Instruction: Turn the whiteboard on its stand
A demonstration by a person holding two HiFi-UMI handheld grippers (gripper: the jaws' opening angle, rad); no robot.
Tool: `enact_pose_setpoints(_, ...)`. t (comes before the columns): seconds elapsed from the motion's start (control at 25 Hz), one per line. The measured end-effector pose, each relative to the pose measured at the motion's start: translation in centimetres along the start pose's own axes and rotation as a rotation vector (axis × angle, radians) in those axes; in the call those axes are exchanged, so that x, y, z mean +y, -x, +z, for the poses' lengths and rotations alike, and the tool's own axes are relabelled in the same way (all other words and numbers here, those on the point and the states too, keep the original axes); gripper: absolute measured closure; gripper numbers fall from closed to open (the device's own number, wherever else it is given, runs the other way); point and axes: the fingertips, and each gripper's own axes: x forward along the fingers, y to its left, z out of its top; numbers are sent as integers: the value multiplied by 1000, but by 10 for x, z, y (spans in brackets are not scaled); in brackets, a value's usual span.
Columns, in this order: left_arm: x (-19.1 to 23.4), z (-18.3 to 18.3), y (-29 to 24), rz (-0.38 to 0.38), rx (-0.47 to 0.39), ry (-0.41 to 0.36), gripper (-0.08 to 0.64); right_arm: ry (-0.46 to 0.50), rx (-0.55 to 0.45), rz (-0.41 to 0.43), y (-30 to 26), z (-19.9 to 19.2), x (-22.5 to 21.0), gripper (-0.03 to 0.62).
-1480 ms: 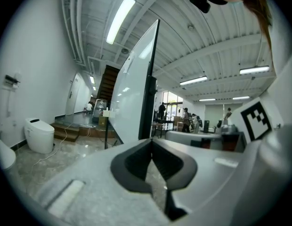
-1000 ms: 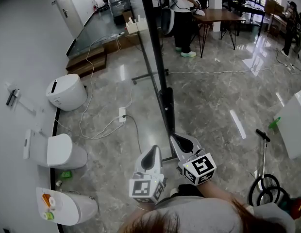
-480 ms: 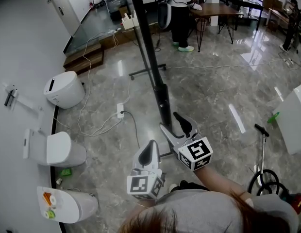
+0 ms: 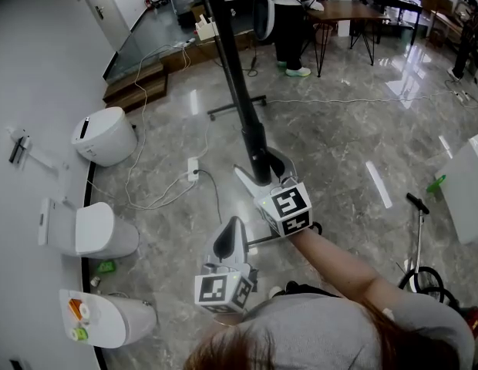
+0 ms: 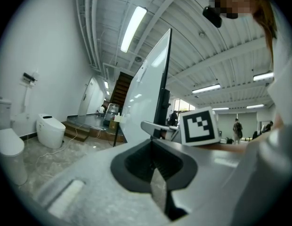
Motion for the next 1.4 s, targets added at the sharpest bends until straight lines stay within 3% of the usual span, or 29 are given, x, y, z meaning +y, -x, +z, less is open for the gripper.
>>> enact_pose_setpoints(0.16, 3, 2, 3, 9, -5, 0, 561, 29, 24, -35, -21, -8, -5, 305)
enact_pose_setpoints(0.36, 2, 2, 10, 24, -7, -2, 561, -19, 6, -98, -33, -13, -17, 328)
enact_pose_setpoints(0.56, 3, -3, 18, 27, -7, 5, 561, -7, 14, -138, -35, -16, -19, 356)
enact_pose_setpoints(0.96, 2, -5, 37, 34, 0, 2, 561, -49, 19, -245, -26, -18, -25, 437)
enact_pose_setpoints(1.4, -1, -9, 53, 3, 15, 8, 561, -55, 28, -320, -4, -17, -17, 477)
